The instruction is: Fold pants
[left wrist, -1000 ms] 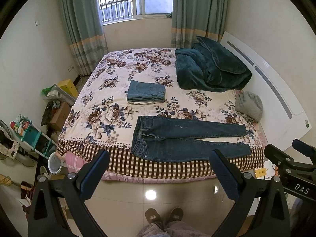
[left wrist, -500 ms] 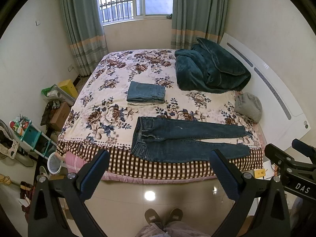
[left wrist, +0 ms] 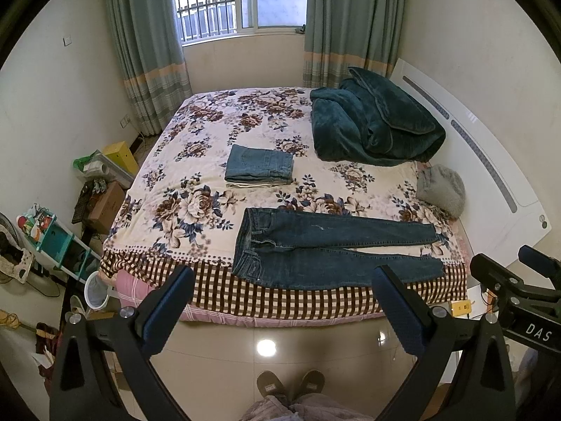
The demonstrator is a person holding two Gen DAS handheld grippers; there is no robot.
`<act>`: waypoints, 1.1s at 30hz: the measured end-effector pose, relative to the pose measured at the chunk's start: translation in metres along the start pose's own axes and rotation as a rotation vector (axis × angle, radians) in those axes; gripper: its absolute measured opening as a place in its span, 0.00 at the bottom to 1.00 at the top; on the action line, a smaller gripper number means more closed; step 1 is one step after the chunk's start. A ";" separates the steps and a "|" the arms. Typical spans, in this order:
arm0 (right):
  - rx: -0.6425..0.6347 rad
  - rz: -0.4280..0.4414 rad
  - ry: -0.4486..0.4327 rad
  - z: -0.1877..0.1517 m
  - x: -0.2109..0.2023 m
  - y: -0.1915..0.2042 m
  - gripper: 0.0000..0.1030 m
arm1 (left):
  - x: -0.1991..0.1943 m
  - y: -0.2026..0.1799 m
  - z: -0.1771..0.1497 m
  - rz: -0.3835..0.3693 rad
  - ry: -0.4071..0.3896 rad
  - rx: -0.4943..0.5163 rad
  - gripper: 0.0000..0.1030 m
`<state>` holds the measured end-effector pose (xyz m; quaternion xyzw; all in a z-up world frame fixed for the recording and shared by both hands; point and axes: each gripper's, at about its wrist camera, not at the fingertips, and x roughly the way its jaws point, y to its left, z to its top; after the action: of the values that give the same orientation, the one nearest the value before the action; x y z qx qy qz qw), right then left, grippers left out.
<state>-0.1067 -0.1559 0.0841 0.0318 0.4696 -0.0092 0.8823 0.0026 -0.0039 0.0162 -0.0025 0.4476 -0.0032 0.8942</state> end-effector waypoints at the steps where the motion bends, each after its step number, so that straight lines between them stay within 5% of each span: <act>1: -0.001 -0.001 -0.001 0.000 -0.003 0.002 1.00 | 0.000 0.000 -0.001 -0.002 0.000 -0.001 1.00; 25: 0.004 0.007 0.004 0.012 -0.005 0.014 1.00 | -0.014 -0.004 0.013 0.009 -0.008 -0.007 1.00; 33: 0.054 0.024 0.035 0.019 0.058 -0.028 1.00 | 0.029 -0.014 0.028 0.123 -0.037 -0.059 1.00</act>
<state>-0.0597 -0.1844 0.0448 0.0614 0.4843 -0.0109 0.8727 0.0427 -0.0185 0.0100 -0.0017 0.4300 0.0649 0.9005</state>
